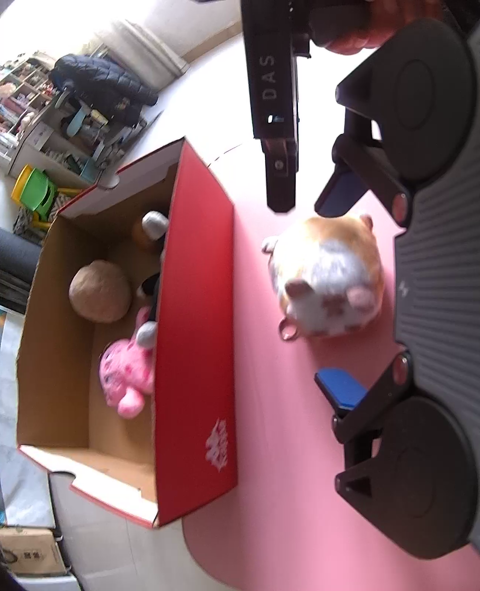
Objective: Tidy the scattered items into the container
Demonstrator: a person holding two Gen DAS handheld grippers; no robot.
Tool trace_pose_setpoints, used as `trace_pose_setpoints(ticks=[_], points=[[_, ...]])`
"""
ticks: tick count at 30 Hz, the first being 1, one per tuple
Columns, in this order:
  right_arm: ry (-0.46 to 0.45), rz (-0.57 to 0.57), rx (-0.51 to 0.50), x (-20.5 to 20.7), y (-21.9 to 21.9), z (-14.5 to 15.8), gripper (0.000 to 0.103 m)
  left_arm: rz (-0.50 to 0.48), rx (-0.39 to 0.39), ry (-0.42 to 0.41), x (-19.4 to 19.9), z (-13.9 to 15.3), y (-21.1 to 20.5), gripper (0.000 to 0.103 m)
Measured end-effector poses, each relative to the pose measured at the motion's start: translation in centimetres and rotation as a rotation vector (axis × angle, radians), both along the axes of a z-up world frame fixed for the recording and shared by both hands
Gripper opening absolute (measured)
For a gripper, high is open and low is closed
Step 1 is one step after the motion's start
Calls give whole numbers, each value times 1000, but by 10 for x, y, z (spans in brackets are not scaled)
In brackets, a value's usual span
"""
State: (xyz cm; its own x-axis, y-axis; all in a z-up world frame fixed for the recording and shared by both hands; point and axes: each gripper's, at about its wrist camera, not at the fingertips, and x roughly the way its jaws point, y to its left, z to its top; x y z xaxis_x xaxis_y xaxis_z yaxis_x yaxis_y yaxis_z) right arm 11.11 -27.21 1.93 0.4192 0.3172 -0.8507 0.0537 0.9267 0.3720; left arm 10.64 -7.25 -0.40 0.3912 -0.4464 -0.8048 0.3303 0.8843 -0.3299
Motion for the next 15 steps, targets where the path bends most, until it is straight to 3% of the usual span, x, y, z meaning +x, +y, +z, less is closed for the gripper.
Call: trace_pose_setpoints(ticks=[8,15], points=[[34,5,48,-1,4,-12,66,-28,-6,17,-3,-16,-9,96],[86,0,74,6,9,-33,68,-24,-14,31,1,-28,-13,96]])
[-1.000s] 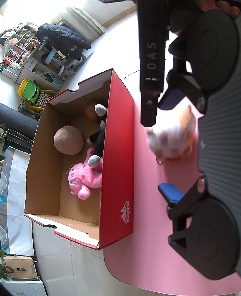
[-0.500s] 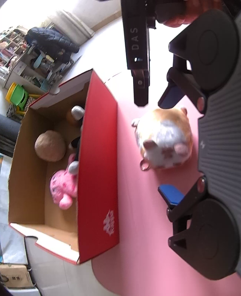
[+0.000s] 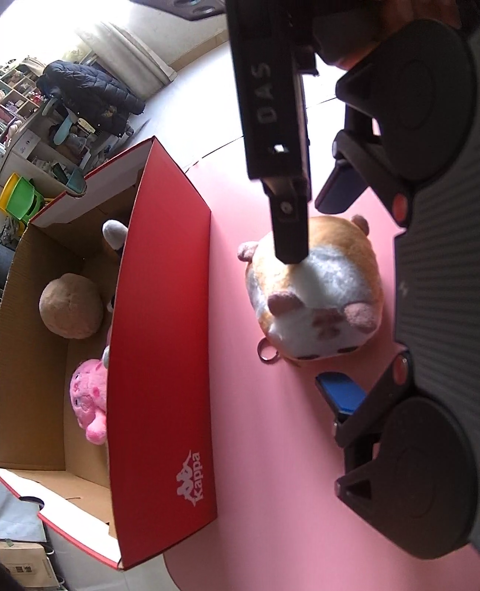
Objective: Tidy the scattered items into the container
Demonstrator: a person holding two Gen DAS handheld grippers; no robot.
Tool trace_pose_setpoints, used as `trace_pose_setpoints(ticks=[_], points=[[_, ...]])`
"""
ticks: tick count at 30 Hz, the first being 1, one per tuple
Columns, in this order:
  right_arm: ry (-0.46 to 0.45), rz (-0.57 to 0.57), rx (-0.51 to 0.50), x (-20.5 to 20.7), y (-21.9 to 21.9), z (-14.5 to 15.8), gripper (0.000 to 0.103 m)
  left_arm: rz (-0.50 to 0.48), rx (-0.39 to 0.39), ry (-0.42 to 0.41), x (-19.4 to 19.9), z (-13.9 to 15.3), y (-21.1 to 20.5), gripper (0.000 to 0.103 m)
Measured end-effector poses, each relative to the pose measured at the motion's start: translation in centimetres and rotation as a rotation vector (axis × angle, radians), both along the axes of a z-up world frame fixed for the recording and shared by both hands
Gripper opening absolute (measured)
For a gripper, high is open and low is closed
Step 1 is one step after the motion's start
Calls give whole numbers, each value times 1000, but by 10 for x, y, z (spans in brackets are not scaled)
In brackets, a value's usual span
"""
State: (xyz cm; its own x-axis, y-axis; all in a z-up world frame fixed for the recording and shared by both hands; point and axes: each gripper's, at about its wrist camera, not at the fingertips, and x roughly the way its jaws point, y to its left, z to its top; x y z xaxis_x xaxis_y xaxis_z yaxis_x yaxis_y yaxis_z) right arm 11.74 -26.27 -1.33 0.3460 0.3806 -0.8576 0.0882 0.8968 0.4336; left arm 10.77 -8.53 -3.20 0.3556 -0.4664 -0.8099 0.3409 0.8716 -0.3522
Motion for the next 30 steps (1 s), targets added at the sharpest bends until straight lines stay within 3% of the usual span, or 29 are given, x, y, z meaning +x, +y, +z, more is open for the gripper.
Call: trace_pose_setpoints(ticks=[5,12,16,30], points=[[9,-15,45,4,2,-7,77,4,0,12,4,-9,-4,96],[15,-39,82,9,3,-16,77,24,4,24,11,-18,-7,95],[-1,-29,93,11,6,-16,67,27,4,18,13,-19,-9,93],[-62,33,67,11,17,-6,63,52,-6,-5,12,-14,-2,90]])
